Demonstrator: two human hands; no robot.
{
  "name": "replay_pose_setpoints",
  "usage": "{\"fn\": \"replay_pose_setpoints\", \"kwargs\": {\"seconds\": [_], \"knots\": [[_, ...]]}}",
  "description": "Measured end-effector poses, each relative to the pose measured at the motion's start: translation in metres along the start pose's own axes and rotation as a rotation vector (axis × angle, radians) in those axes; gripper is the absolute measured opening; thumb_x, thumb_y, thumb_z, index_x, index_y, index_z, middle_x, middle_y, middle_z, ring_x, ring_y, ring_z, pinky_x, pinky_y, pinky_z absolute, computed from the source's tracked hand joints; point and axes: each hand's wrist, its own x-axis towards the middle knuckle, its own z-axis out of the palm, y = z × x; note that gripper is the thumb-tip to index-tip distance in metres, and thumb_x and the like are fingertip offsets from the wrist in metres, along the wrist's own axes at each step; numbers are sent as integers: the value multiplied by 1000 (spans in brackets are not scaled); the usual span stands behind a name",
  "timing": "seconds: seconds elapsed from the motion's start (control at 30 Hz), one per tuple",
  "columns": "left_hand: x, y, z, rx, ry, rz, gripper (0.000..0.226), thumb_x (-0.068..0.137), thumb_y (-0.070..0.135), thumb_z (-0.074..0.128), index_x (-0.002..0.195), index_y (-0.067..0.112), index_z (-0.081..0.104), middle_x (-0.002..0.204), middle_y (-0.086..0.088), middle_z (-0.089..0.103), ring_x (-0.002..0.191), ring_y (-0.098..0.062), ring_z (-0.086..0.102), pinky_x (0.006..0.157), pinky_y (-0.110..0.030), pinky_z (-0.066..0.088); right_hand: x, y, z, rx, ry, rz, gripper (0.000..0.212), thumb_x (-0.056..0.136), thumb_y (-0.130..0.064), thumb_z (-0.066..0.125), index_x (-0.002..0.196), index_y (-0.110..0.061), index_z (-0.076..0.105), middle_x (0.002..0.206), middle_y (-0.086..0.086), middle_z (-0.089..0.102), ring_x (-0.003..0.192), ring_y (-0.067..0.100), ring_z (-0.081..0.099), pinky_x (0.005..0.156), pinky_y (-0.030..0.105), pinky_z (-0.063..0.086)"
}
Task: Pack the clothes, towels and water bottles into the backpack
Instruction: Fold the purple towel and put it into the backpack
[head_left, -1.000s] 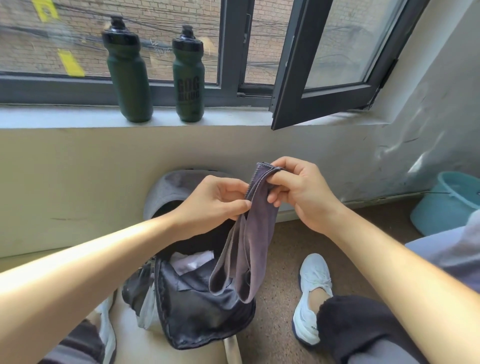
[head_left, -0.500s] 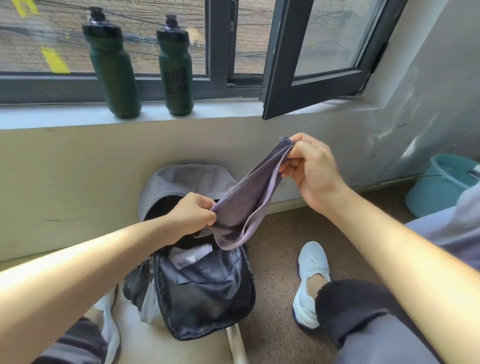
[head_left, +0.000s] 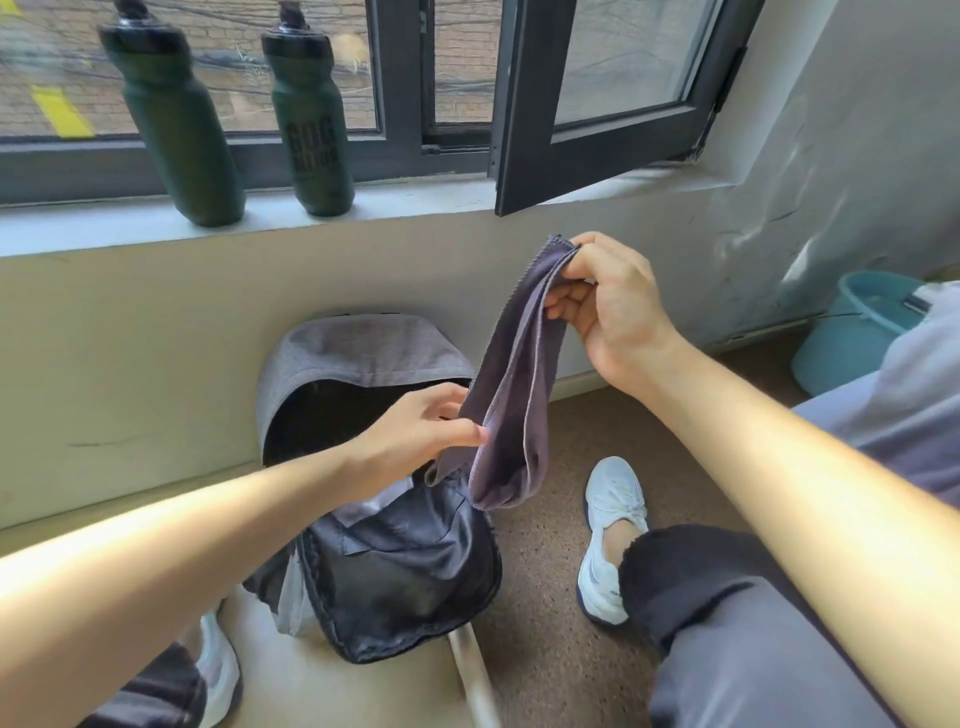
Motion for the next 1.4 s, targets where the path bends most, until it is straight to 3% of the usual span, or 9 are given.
{"fn": "replay_pose_setpoints", "kwargs": {"seconds": [0.2,0.33,0.43,0.57,0.77,0.93,1.03,1.2,1.4], "knots": [[9,-4,18,293,327,94,30,78,27,80,102,28,63,102,10,69,89,-8,66,76,-27,52,0,-2,1,-4,64,-69,11,79,-5,47,73,-10,55,62,4,59,54,16,55,52,25,47],[11,-1,8,458,562,28,23,78,33,74,73,24,53,71,8,63,73,-18,59,65,-34,43,-1,-7,-3,15,118,-91,25,89,6,41,73,-10,52,59,3,56,51,13,55,52,25,46],[9,-2,7,319,445,-216,32,83,43,70,68,15,73,63,1,74,72,-25,75,73,-37,61,-1,-9,-2,50,129,-93,27,88,7,42,72,-12,51,57,2,57,48,14,56,50,25,46],[13,-10,12,-5,367,-416,39,89,48,73,99,10,73,98,-12,77,73,-27,71,63,-30,61,-2,-12,-2,68,128,-88,29,91,10,39,73,-10,50,60,5,56,49,14,57,52,26,46],[25,-12,14,-446,306,-394,24,97,16,72,114,1,66,105,-19,72,82,-28,72,68,-31,65,-2,-12,-9,80,122,-95,25,90,6,40,74,-9,52,59,3,59,52,16,59,53,26,47],[26,-15,12,-368,349,-352,21,89,7,79,80,13,60,84,-11,68,41,-4,56,43,-15,46,0,-12,-18,46,185,-93,15,84,-1,46,74,-9,54,64,6,59,53,18,59,55,28,48],[26,-19,6,-288,337,-355,26,85,3,80,75,13,59,65,-5,54,44,-10,40,41,-19,32,4,-12,-23,50,216,-91,6,73,-8,49,72,-10,55,64,7,59,52,19,58,52,27,47],[28,-33,1,19,461,-346,46,76,-10,60,47,20,40,47,2,33,47,-17,26,47,-20,22,6,-9,-30,2,253,-111,21,87,3,43,74,-9,54,66,8,58,53,18,57,55,28,48],[21,-29,-4,138,300,-211,53,67,15,95,64,19,42,57,4,42,53,-14,36,50,-25,33,8,-9,-31,45,229,-114,17,81,0,44,72,-10,54,60,3,60,54,17,58,55,27,48]]}}
